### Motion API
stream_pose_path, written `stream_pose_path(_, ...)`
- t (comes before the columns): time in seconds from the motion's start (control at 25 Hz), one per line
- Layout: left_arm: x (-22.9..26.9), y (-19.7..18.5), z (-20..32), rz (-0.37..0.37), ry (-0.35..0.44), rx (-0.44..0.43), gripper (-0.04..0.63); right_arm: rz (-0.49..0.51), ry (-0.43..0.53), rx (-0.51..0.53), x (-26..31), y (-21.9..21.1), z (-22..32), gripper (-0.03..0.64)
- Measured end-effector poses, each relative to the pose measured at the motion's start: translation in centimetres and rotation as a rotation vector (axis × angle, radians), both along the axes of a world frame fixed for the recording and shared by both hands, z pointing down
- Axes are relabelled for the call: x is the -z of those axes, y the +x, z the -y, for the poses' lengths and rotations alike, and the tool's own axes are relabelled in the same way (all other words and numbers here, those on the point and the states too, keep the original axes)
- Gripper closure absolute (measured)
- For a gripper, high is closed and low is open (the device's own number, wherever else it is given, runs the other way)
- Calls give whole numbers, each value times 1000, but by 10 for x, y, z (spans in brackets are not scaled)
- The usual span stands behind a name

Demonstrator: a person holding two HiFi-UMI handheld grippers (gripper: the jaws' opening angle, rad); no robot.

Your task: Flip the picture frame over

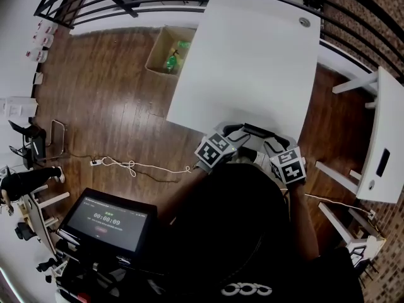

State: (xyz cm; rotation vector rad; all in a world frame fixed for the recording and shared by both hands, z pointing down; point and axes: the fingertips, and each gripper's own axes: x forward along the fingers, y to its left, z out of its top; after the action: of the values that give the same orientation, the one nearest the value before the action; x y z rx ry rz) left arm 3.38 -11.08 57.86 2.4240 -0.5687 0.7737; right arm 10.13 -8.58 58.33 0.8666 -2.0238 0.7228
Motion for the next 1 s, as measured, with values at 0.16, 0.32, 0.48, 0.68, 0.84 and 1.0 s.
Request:
stream_pose_path(0.16,-1,1,11,0,-10,-32,437,-11,-5,-22,-2,2,13,474)
stream_pose_path(0.32,-6,3,27,1,-24,-54,437,-20,-16,-40,-7,4,32,474)
stream_pose_path(0.48,-13,4,41,4,-39,-71,437,-22,-31,-61,-15,6,49,474)
stream_pose_path(0.68,-21,2,53,17,-67,-96,437,-39,-61,-65,-26,6,60,474)
stream_pose_path(0.84,-31,4,65,34,-85,-121,437,-47,-84,-73,-38,8,71,474)
stream_pose_path(1.0,-42,6,79,48,-98,-144,437,-54,-116,-87,-52,10,80,474)
